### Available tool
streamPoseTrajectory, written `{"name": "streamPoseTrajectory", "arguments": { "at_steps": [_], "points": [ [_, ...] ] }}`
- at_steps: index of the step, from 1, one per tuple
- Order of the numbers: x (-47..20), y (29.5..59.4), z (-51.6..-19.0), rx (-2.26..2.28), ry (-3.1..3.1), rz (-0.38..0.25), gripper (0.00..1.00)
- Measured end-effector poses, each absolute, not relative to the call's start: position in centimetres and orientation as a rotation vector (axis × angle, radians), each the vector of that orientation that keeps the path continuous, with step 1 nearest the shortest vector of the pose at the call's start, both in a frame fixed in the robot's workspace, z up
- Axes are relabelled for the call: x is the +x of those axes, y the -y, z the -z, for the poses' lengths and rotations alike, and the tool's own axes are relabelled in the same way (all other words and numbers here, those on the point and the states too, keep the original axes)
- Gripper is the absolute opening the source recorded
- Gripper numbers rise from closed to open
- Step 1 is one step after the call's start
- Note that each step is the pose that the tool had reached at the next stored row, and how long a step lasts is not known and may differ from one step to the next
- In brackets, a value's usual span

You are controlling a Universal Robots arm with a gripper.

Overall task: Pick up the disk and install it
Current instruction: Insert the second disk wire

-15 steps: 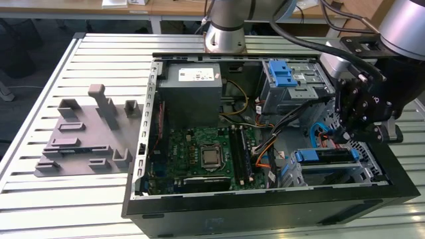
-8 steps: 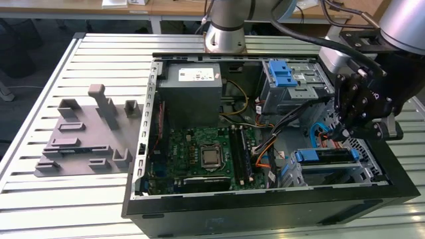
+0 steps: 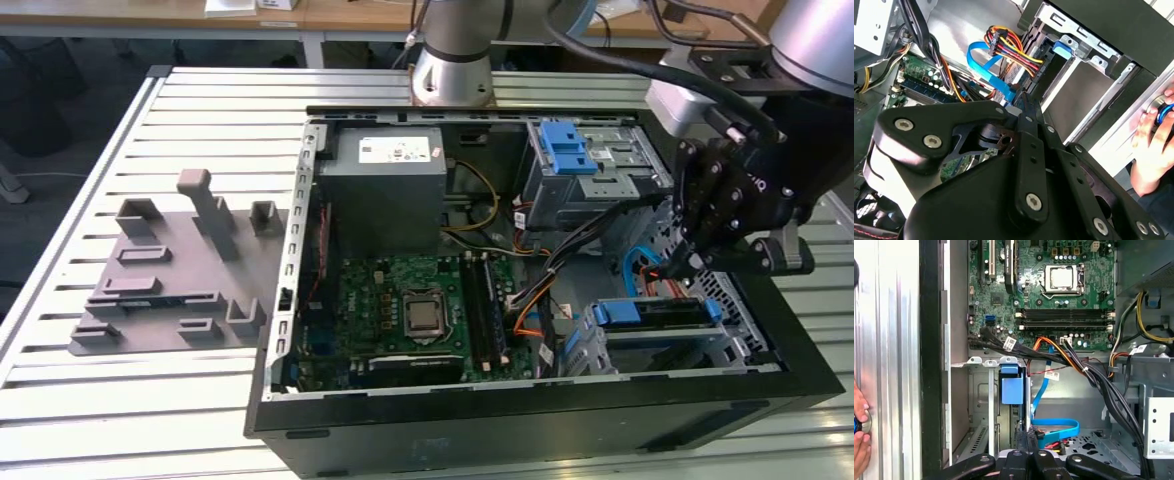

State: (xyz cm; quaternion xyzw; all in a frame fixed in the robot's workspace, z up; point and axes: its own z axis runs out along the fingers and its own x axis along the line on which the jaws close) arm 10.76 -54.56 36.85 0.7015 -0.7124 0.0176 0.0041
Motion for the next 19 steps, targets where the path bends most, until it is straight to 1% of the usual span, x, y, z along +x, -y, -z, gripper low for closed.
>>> {"name": "streamPoseTrajectory", "arguments": {
  "at_steps": [11, 16, 18, 19],
  "points": [
    [10.4, 54.4, -36.9, 2.205, 2.225, -0.049, 0.11],
    [10.4, 53.8, -36.9, 2.205, 2.225, -0.049, 0.11],
    [10.4, 53.6, -36.9, 2.205, 2.225, -0.049, 0.11],
    [10.4, 53.5, -36.9, 2.205, 2.225, -0.049, 0.18]
  ]
}}
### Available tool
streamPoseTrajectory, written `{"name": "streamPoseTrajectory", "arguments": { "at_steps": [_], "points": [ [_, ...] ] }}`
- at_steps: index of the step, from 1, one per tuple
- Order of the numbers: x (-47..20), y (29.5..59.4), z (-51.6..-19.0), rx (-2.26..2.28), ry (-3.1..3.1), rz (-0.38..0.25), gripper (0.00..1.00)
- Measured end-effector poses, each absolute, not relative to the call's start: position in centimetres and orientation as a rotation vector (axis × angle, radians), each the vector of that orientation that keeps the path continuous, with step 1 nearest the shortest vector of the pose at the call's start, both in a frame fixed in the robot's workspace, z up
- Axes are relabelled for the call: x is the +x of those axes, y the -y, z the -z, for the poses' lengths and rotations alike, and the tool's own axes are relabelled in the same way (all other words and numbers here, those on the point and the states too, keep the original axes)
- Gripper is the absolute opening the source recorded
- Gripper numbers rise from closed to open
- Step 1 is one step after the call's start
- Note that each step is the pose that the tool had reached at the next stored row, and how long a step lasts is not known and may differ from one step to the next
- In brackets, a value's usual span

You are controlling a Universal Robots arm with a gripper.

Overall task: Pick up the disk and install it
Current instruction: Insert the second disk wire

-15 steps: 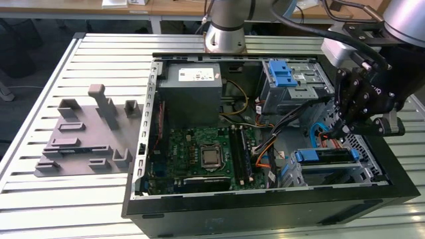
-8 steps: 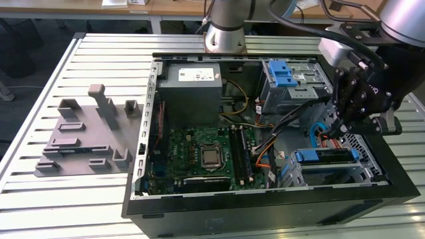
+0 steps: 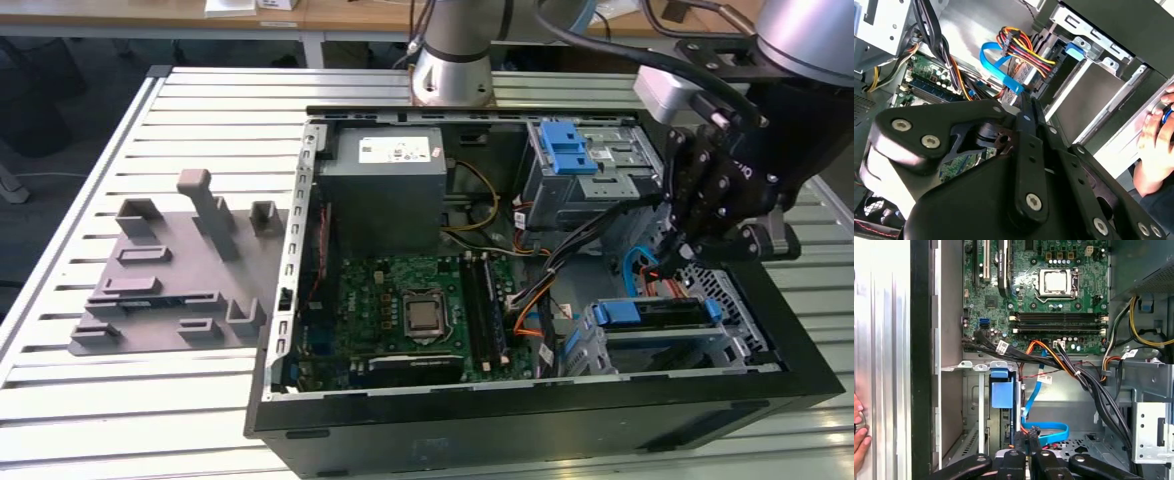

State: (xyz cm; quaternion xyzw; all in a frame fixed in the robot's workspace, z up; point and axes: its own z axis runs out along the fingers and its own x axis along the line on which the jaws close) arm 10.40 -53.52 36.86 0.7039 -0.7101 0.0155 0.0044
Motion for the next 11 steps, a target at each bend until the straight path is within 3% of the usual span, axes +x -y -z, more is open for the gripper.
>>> {"name": "streamPoseTrajectory", "arguments": {
  "at_steps": [11],
  "points": [
    [10.4, 53.32, -35.83, 2.203, 2.222, -0.05, 0.18]
  ]
}}
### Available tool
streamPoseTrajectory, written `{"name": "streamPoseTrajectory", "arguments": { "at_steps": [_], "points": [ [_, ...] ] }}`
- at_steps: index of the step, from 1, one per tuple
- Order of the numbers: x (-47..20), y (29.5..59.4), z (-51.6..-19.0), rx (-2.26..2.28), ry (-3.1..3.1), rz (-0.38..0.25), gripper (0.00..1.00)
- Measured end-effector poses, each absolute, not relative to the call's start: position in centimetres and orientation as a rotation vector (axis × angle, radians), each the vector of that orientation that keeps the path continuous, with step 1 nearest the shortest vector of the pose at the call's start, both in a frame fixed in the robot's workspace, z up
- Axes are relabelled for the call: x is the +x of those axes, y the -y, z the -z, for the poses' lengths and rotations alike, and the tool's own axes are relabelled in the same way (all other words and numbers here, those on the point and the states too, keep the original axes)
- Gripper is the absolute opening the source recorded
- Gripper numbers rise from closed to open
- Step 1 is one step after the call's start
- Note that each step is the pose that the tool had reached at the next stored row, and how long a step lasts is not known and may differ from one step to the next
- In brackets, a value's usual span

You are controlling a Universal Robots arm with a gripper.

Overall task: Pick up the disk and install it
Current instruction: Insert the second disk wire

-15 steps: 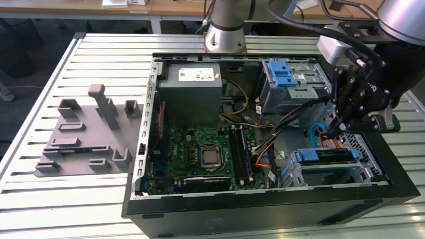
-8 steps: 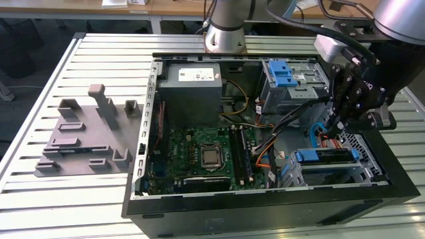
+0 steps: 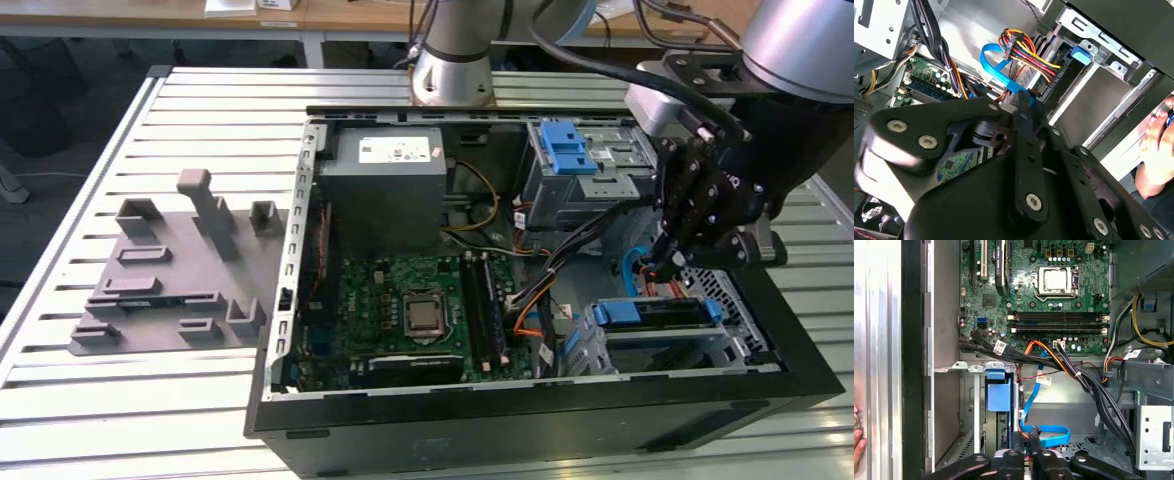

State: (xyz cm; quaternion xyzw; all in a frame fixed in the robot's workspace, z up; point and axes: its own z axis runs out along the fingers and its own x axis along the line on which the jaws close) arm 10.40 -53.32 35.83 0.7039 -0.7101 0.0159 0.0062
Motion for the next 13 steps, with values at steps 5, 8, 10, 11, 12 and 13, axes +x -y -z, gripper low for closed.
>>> {"name": "streamPoseTrajectory", "arguments": {
  "at_steps": [5, 8, 10, 11, 12, 13],
  "points": [
    [10.38, 53.32, -35.89, 2.197, 2.217, -0.062, 0.25],
    [10.35, 53.32, -36.15, 2.197, 2.217, -0.062, 0.25],
    [10.35, 53.32, -36.15, 2.197, 2.216, -0.063, 0.25],
    [10.34, 53.32, -36.14, 2.197, 2.216, -0.063, 0.25],
    [10.34, 53.31, -36.05, 2.197, 2.216, -0.063, 0.25],
    [10.34, 53.32, -35.91, 2.197, 2.216, -0.062, 0.25]
  ]
}}
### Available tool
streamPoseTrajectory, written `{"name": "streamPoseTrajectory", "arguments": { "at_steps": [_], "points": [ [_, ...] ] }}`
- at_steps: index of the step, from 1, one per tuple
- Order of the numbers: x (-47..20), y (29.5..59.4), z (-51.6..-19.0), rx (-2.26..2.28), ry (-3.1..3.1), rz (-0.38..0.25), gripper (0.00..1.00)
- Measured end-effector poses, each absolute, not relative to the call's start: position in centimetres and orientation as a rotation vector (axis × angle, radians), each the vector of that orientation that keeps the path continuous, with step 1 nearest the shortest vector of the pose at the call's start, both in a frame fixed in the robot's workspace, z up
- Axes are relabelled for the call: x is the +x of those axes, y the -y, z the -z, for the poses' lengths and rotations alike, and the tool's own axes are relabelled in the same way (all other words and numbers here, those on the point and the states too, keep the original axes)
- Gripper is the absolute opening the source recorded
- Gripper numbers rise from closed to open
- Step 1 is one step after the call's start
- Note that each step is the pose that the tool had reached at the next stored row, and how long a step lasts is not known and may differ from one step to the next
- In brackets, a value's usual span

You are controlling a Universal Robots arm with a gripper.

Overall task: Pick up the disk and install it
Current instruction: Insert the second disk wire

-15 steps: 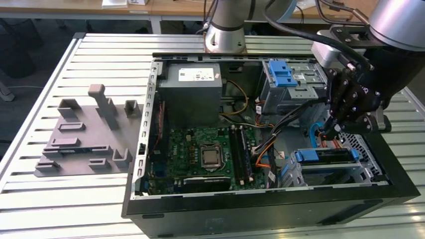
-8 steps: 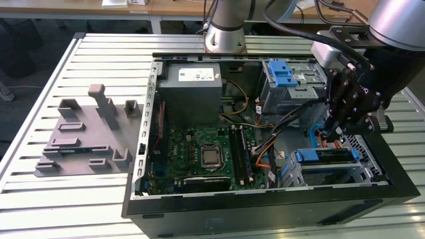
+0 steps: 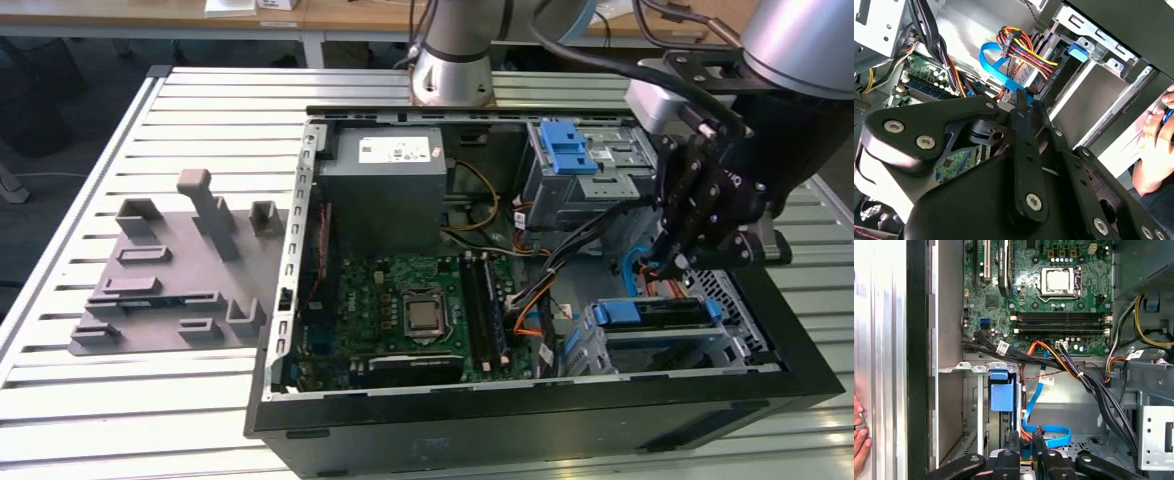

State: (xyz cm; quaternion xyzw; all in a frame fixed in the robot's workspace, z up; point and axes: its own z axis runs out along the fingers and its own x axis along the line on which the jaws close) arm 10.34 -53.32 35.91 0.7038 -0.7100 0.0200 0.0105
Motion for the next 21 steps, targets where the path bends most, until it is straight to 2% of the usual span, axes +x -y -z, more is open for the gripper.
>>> {"name": "streamPoseTrajectory", "arguments": {
  "at_steps": [8, 9, 10, 11, 16, 21],
  "points": [
    [10.4, 53.3, -35.0, 2.195, 2.214, -0.059, 0.25],
    [10.4, 53.3, -35.0, 2.195, 2.214, -0.059, 0.24],
    [10.4, 53.3, -35.0, 2.195, 2.214, -0.058, 0.17],
    [10.4, 53.3, -34.9, 2.196, 2.215, -0.056, 0.16],
    [10.3, 53.4, -34.7, 2.218, 2.222, -0.03, 0.16],
    [10.1, 53.8, -34.5, 2.233, 2.228, -0.046, 0.16]
  ]
}}
